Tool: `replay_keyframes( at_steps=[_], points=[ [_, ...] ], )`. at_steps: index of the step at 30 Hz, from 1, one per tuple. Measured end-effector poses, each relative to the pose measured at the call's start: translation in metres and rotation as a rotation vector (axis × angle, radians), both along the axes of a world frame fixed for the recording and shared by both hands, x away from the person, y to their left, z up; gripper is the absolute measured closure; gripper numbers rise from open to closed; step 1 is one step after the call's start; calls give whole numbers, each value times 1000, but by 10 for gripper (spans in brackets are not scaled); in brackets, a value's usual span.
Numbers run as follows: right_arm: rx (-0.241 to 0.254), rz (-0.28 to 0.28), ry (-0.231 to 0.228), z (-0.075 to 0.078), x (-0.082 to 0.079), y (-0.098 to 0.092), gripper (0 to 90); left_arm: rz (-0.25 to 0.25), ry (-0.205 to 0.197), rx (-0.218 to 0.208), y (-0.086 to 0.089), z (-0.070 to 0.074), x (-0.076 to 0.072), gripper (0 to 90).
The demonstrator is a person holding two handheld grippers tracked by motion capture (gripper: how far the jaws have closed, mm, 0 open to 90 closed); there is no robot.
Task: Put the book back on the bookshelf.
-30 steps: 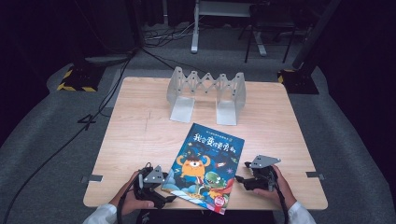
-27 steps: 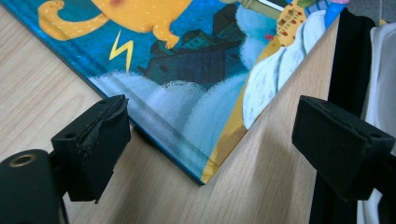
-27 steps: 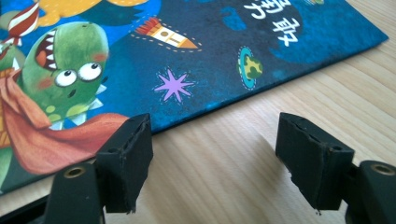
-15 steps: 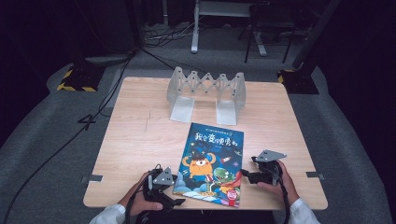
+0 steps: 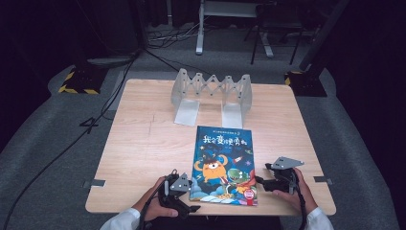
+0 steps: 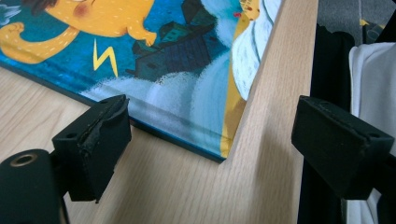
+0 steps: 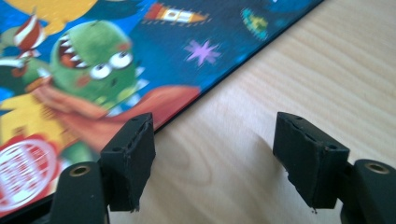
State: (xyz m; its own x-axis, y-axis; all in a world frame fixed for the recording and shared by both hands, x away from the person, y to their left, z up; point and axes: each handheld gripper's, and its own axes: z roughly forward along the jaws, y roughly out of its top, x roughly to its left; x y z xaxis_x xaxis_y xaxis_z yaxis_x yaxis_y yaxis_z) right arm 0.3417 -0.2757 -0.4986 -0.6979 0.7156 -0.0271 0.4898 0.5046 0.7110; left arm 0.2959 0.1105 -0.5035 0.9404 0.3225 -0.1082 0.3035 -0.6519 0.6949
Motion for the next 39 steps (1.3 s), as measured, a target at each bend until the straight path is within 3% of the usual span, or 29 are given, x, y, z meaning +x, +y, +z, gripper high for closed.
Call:
replay_keyframes(
  at_steps=[3, 7, 9, 13, 19, 24, 28, 33, 39],
  points=[
    [-35, 16, 12, 3, -9, -5, 303, -8, -14, 1, -3, 0, -2, 146],
    [-23, 31, 40, 4, -18, -12, 341, 12, -19, -7, 2, 0, -3, 174],
    [-25, 37, 48, 5, -23, -16, 343, 60, -20, 3, 10, 0, -2, 175],
    [-39, 62, 59, 6, -29, -17, 344, 95, -26, 12, 22, 0, 0, 175],
    [-91, 90, 104, 11, -36, -13, 367, 158, -71, 47, 36, 0, 10, 175],
    [-158, 86, 179, 19, -37, -3, 413, 166, -76, 46, 29, -1, 16, 171],
    [-227, 120, 246, 25, -40, 6, 448, 143, -81, 45, 18, -1, 13, 168],
    [-282, 166, 303, 30, -43, 13, 473, 147, -81, 45, 15, -1, 11, 165],
    [-317, 189, 341, 32, -43, 19, 548, 150, -81, 43, 11, -1, 9, 160]
  ],
)
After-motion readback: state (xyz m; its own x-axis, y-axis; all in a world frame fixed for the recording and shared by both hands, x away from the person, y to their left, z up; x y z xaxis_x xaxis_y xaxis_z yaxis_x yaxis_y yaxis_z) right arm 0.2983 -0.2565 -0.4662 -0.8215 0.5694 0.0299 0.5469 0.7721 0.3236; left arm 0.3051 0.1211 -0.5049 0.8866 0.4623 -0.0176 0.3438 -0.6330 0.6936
